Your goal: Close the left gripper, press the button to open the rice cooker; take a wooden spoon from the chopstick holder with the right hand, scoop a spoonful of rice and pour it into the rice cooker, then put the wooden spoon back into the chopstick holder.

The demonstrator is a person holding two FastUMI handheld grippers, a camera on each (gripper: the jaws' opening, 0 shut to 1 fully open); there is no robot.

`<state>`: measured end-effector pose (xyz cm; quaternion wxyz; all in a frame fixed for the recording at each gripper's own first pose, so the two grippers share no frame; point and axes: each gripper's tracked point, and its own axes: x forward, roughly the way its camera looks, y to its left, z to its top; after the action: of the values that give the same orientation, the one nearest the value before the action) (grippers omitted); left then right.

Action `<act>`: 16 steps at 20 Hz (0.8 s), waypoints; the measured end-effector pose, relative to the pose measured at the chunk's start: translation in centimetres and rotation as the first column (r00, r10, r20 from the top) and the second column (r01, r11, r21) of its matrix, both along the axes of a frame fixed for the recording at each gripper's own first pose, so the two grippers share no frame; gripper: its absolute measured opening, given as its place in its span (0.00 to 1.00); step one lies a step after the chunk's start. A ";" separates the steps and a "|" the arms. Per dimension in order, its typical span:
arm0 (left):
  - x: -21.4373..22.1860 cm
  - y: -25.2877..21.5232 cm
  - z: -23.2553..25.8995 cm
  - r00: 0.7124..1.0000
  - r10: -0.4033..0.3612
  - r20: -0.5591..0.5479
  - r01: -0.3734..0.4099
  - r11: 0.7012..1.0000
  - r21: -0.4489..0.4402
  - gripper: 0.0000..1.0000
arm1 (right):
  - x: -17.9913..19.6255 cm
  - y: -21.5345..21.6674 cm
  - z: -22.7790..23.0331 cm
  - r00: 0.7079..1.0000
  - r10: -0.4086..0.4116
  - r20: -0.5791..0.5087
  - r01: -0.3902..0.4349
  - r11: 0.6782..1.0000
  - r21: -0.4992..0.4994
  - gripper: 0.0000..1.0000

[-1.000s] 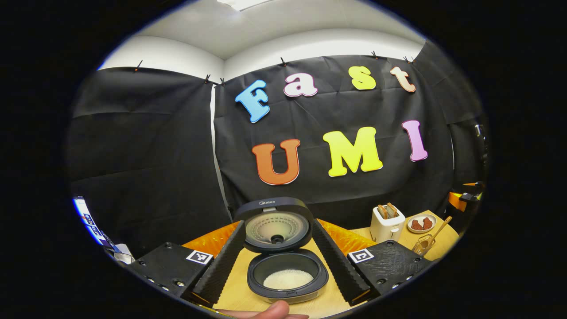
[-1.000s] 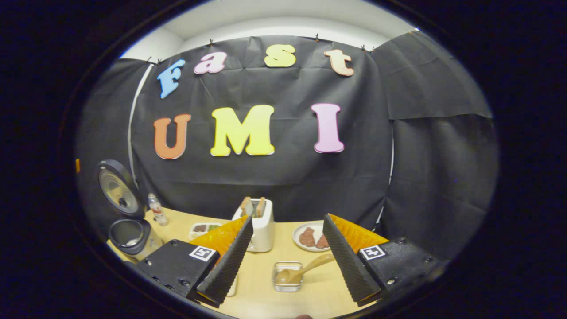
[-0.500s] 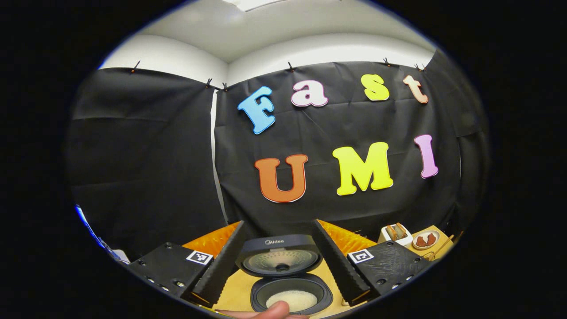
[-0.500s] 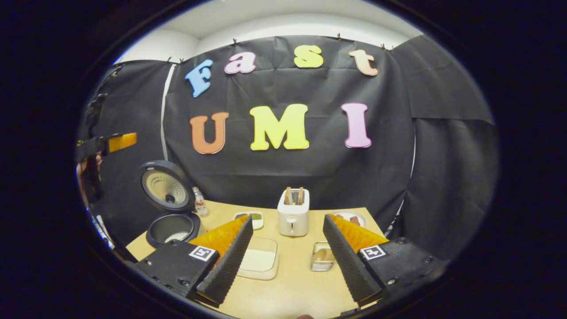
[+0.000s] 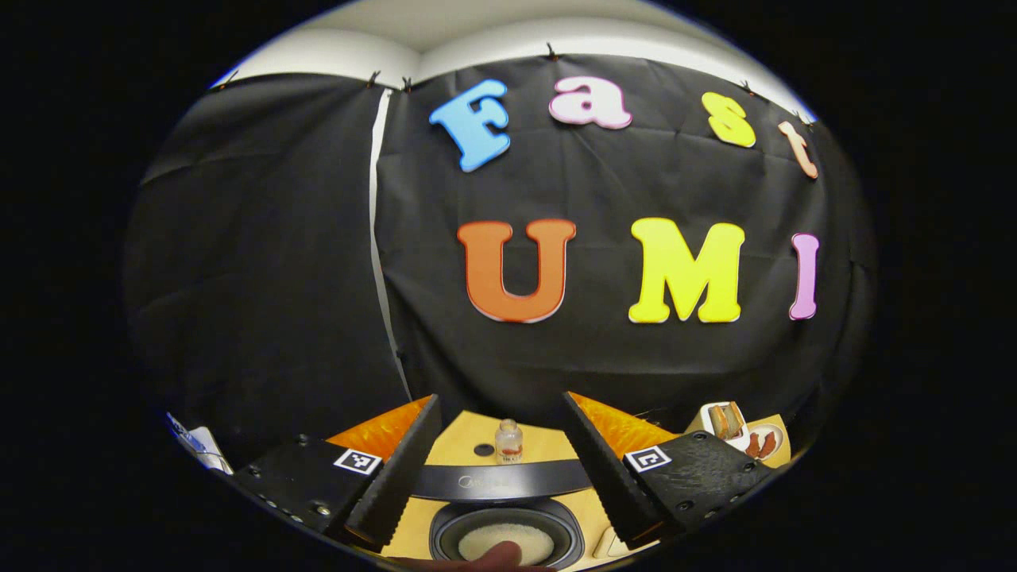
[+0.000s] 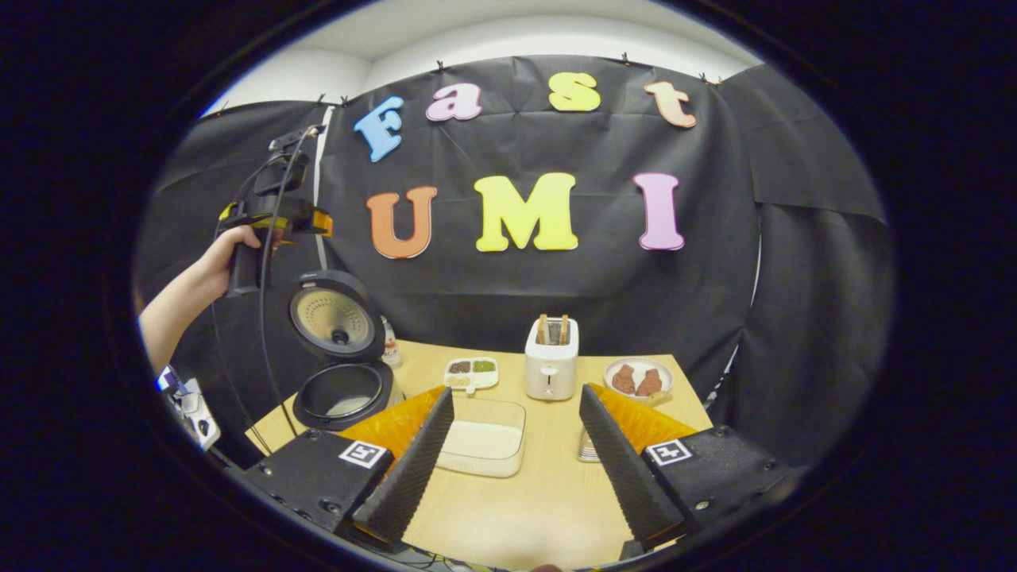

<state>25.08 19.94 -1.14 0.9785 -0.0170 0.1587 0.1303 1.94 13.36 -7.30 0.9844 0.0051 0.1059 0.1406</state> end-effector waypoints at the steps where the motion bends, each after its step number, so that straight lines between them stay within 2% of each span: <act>1: 0.6 0.7 -1.1 0.999 0.017 -0.043 -0.017 1.000 -0.007 0.96 | -0.2 0.0 -0.2 1.000 0.001 -0.009 -0.001 1.000 -0.003 0.97; 4: 1.7 1.0 -4.1 0.990 0.008 -0.142 -0.011 1.000 -0.019 0.96 | -0.5 0.3 -0.5 0.999 0.015 -0.029 -0.014 1.000 0.009 1.00; 5: 1.9 1.1 -5.5 0.982 0.018 -0.186 -0.023 0.999 -0.025 0.96 | -0.6 0.4 -0.8 0.999 0.018 -0.039 -0.018 1.000 0.014 0.97; 7: 1.5 0.6 -7.1 0.966 0.008 -0.260 -0.026 0.997 -0.067 0.96 | -0.8 0.7 -0.8 0.999 0.026 -0.048 -0.025 0.999 0.024 1.00; 12: -0.1 -0.5 -8.2 0.953 -0.029 -0.300 -0.009 0.992 -0.125 0.98 | -0.8 1.6 -0.8 0.997 0.056 -0.060 -0.054 0.998 0.032 1.00; 16: -3.0 -1.6 -9.7 0.944 -0.046 -0.327 -0.002 0.990 -0.144 0.99 | -1.0 2.4 -0.8 0.995 0.078 -0.067 -0.076 0.997 0.031 1.00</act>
<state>22.12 18.30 -10.87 0.9360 -0.0630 0.3289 0.1086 0.90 15.74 -8.13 0.9738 0.0198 0.1375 0.1799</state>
